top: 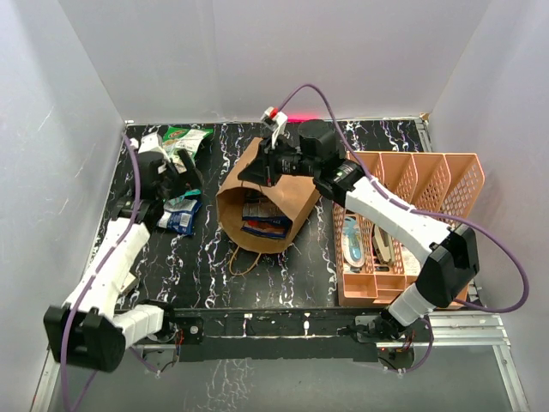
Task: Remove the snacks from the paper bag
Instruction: Take out the snack from the paper bag.
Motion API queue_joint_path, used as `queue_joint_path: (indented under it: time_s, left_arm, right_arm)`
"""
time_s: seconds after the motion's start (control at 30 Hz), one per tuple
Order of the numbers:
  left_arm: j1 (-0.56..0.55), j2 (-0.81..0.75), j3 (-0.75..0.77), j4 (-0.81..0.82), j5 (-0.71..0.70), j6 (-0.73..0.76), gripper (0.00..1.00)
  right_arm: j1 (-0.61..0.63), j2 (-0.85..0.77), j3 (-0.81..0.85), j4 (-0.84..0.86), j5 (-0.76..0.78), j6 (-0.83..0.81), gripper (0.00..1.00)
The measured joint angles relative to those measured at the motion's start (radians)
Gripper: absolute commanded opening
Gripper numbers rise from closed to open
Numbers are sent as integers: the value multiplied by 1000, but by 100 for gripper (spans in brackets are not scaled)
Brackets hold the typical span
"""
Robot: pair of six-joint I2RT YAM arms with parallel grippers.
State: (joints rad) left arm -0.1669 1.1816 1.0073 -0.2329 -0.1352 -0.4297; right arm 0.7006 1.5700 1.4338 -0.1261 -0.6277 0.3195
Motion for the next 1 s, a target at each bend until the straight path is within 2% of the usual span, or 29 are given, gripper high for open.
queue_joint_path:
  time_s: [0.13,0.27,0.43,0.53,0.7,0.77,0.83,0.93,1.0]
  left_arm:
    - [0,-174,-65,-94,80,-55,98]
    - [0,-318,-148,-126,220,-134,98]
    - [-18,-398,-309,-52,456,-271,97]
    - [-102,-420,-394,0,497,-352,92]
    - [-459,-429,-445,68,369,-415,86]
    - [-591,-377,-430,78,283,-411,82]
    - [-700,-284,-391,80,184,-396,73]
    - [-773,-119,-325,86,84,-398,58]
    - [-779,-29,-301,96,28,-426,56]
  right_arm:
    - [-14,-28,-10,58,60,39,8]
    - [-21,-24,-13,79,95,84,8]
    - [-34,-24,-24,94,111,122,8]
    - [-37,-25,-31,106,121,135,8]
    - [-40,-32,-61,112,152,149,8]
    - [-40,-42,-76,111,166,151,8]
    - [-41,-53,-85,112,176,151,8]
    - [-41,-81,-102,113,198,151,8]
    - [-41,-97,-106,113,211,152,8]
